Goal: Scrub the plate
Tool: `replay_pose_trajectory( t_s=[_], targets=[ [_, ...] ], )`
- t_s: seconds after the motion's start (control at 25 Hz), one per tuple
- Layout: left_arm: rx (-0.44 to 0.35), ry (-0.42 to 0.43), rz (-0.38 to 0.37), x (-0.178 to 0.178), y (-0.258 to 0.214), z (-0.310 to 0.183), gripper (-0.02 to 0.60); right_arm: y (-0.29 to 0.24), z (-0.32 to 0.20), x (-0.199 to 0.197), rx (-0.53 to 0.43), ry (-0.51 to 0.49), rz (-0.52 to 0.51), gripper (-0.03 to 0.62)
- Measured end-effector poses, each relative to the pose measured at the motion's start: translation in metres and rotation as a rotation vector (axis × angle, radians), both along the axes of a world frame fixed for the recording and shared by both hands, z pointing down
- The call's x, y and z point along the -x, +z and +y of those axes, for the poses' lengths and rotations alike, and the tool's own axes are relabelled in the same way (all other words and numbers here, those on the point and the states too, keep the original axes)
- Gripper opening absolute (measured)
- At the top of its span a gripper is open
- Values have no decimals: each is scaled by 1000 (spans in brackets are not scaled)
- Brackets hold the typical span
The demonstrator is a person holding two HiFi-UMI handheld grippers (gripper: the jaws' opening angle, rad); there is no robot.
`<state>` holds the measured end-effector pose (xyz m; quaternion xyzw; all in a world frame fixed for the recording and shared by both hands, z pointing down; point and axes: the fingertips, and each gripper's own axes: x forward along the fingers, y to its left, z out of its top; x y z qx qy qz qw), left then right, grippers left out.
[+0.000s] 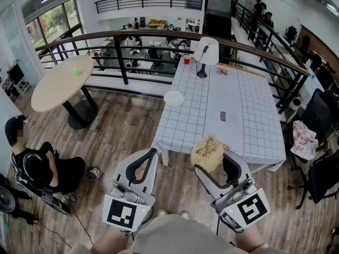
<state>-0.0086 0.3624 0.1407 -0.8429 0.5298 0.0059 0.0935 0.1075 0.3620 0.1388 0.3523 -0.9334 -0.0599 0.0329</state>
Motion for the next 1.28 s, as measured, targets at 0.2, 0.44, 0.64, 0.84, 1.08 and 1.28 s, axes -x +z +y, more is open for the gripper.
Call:
replay_pose_trajectory(
  t_s=[0.2, 0.44, 0.64, 0.84, 1.08, 1.28],
  targets=[
    [12, -5, -25, -5, 5, -4, 12, 4, -5, -3, 14, 8, 1, 264],
    [51, -15, -37, -4, 17, -7, 12, 9, -6, -3, 16, 14, -6, 264],
    [56, -19, -47, -11, 18, -8, 12, 11, -5, -6, 9, 7, 5, 264],
    [72, -24, -55, -19, 22, -9, 12, 11, -8, -14, 13, 8, -19, 264],
    [74, -22, -74, -31, 29, -10, 12, 19, -11, -23, 19, -3, -11, 264],
    [88, -26, -85, -44, 32, -10, 12, 26, -13, -34, 36, -6, -5, 264]
  ],
)
